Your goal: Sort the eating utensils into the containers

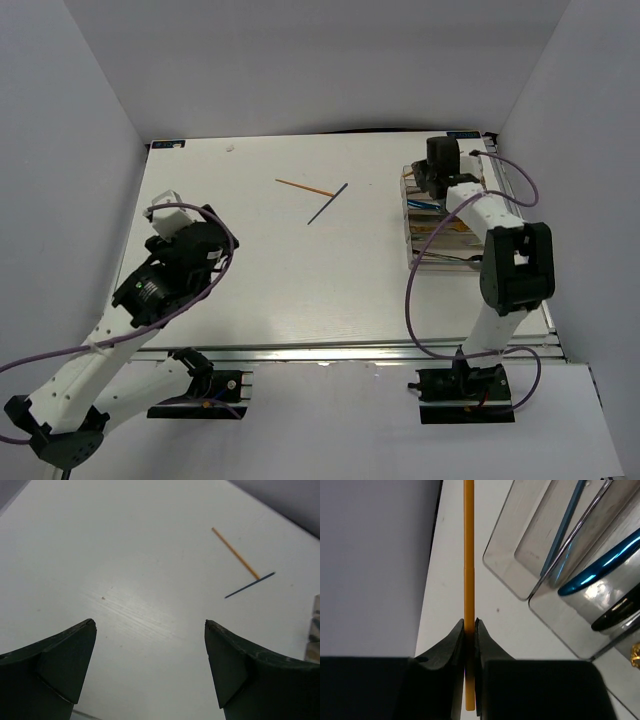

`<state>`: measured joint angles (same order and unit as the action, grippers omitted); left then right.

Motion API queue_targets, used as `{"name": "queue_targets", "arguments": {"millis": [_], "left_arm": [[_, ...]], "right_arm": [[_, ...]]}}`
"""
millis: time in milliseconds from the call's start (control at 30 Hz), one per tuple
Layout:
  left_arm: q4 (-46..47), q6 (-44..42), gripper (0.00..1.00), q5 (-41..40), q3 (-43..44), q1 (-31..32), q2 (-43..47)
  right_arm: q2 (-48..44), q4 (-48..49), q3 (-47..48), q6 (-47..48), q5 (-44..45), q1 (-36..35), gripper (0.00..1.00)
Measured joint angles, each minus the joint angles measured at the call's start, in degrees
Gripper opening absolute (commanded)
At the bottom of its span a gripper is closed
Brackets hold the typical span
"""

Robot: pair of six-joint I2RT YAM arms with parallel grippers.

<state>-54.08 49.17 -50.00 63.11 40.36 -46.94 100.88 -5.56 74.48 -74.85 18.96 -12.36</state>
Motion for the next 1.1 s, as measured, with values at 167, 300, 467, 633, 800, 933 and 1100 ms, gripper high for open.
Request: {"name": "queue_targets", "arguments": {"millis": [167, 300, 467, 633, 800, 933, 1100], "left_arm": [[-2.25, 0.07, 0.98, 1.36, -1.92, 0.00, -1.49], [-2.43, -0.13, 0.98, 1.40, -2.75, 0.00, -0.81], [-1.79, -0.50, 0.98, 2.25, -7.28, 0.00, -0.11], [-0.70, -0.50, 0.98, 3.96, -11.30, 0.00, -0.07], [1.14, -0.79, 0.98, 4.94, -12.57, 0.00, 0.42], [2.32, -1.14, 0.98, 5.20, -12.90, 0.00, 0.46], [3.37, -1.57, 0.98, 5.51, -13.03, 0.00, 0.17]], "right_arm": [[6.93, -1.20, 3.21, -6.88, 2.73, 2.43, 0.00], [10.54, 0.11, 3.30, -9.40, 3.45, 2.56, 0.00], [15.26, 1.07, 5.79, -10.27, 3.78, 2.47, 0.00], [17.66, 2.93, 6.99, -10.69, 3.85, 2.56, 0.00], [18.14, 4.63, 7.02, -11.43, 3.85, 2.75, 0.00], [18.14, 5.64, 7.02, -11.72, 4.07, 3.30, 0.00], [18.14, 6.80, 7.02, -11.72, 4.28, 4.68, 0.00]]}}
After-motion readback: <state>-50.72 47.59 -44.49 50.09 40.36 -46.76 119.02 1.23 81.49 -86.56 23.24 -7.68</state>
